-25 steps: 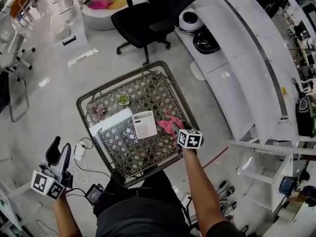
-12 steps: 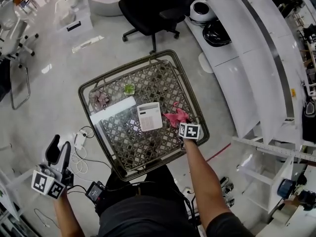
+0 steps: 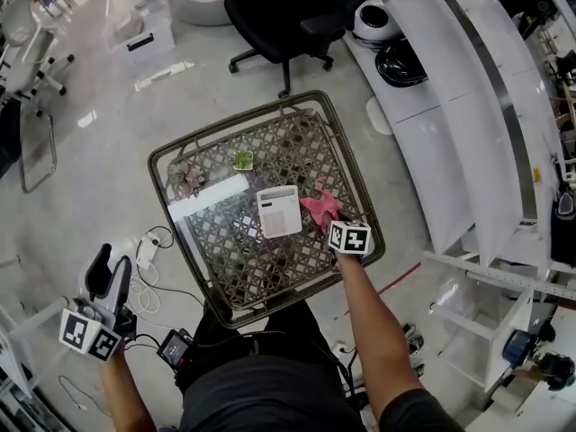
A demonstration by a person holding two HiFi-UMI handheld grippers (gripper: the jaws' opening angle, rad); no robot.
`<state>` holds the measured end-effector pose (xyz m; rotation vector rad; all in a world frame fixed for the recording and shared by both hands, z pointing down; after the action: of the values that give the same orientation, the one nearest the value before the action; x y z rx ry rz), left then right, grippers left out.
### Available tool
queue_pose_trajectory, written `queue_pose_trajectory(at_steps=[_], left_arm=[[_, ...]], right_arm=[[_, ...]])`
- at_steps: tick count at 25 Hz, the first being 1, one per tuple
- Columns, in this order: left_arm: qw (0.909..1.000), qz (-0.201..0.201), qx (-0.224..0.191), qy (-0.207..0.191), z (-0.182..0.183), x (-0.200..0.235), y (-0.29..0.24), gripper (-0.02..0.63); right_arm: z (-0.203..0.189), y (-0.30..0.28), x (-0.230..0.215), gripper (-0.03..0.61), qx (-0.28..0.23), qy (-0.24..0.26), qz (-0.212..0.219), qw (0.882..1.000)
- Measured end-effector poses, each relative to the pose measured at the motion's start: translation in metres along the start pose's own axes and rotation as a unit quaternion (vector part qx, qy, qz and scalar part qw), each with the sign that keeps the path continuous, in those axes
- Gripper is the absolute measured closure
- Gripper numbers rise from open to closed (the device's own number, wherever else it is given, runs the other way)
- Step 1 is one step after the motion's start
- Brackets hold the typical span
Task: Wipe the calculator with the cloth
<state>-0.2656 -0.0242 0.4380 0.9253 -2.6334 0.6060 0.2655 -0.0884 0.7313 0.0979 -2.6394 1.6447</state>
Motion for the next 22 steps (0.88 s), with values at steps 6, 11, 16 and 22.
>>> queue_pose_trajectory(at_steps=[6, 11, 16, 22], left_arm=[[0.9999, 0.009, -0.006, 0.005, -0.001, 0.007, 0.012, 0.39], [0.9998, 0.016, -0.011, 0.008, -0.001, 0.013, 0.024, 0.39], [0.9995, 0.027, -0.014, 0.013, -0.005, 0.018, 0.037, 0.39], [0.9991, 0.035, -0.017, 0.019, -0.011, 0.024, 0.047, 0.39]], right_arm=[[0.041, 0.02, 0.051, 0.48, -0.068, 0.012, 0.041, 0.997], [0.054, 0.013, 0.094, 0.48, -0.088, 0.019, 0.055, 0.994], [0.055, 0.008, 0.132, 0.48, -0.095, 0.014, 0.072, 0.993], [0.044, 0.008, 0.182, 0.48, -0.086, 0.05, 0.115, 0.988]])
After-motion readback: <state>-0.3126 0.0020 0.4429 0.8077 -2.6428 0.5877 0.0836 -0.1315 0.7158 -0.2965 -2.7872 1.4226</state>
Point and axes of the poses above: the fingertips, and each gripper's own axes: y backward along the fingers, x to its left, z out of its top, the point moved 5 cm from there along y, backward along the fingers, and after that the axes turned 14 degrees about -z, right-handed, at the moved point
